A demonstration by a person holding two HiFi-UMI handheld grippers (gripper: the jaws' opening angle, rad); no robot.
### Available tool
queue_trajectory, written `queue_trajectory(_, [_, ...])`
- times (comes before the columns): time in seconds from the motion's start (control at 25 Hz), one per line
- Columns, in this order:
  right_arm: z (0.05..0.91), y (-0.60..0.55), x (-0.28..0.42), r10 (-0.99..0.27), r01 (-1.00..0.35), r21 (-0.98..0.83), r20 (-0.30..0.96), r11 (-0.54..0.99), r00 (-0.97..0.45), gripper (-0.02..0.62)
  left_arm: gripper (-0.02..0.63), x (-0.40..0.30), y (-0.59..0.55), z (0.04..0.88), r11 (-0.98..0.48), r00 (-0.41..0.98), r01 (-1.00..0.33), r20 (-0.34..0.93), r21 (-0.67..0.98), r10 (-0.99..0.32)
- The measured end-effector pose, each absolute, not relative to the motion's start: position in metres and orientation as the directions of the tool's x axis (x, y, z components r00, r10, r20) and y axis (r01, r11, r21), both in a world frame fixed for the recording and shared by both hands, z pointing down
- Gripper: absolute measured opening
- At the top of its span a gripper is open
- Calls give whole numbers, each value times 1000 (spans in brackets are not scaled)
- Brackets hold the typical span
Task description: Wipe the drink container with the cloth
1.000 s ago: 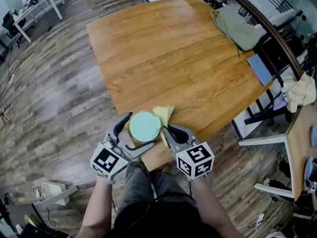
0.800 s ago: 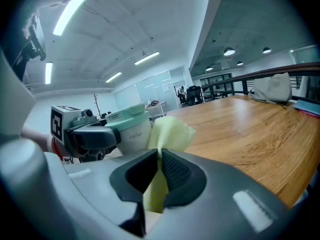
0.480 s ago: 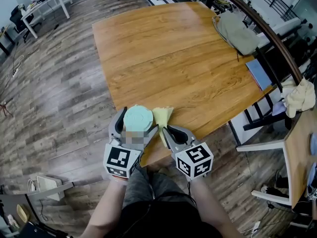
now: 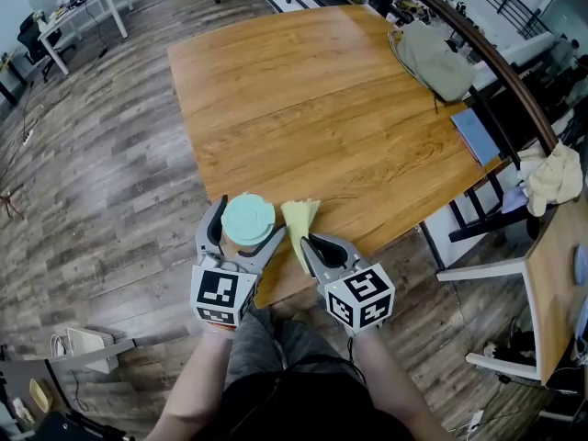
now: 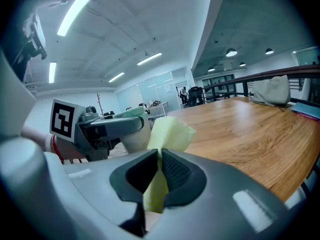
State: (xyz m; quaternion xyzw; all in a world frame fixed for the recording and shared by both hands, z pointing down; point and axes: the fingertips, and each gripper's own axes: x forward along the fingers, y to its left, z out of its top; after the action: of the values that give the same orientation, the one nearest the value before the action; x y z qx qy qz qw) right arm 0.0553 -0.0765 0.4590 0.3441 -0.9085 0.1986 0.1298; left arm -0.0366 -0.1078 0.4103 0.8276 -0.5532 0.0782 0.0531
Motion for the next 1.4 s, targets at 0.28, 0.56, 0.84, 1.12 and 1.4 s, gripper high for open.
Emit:
queue_trajectory(0.28, [452,-77,37,-567,-663,-289,353,690,-744,34,463,-45,-102,409,-537,540,-841,136,64,-831])
queue_trajectory(0.56, [444,-86,10,-562,-650,-313,331,693,-758,34,463,-63,-106,402,-650,668,-737,48,184,-743])
queue_trajectory(0.84, [432,-96,-23,-556,-629,-358,294,690,-777,34,463,-82,-109,402,-712,736,-647,-23,272,-677])
queue_trajectory(1.12, [410,-104,-50,-565,-600,-437,224,670,-794,34,463,-101,-110,406,-748,777,-568,-74,343,-625])
queue_trajectory(1.4, [405,-105,-69,-572,-612,-415,231,673,-787,34,463,-110,-112,408,-765,798,-523,-98,377,-594])
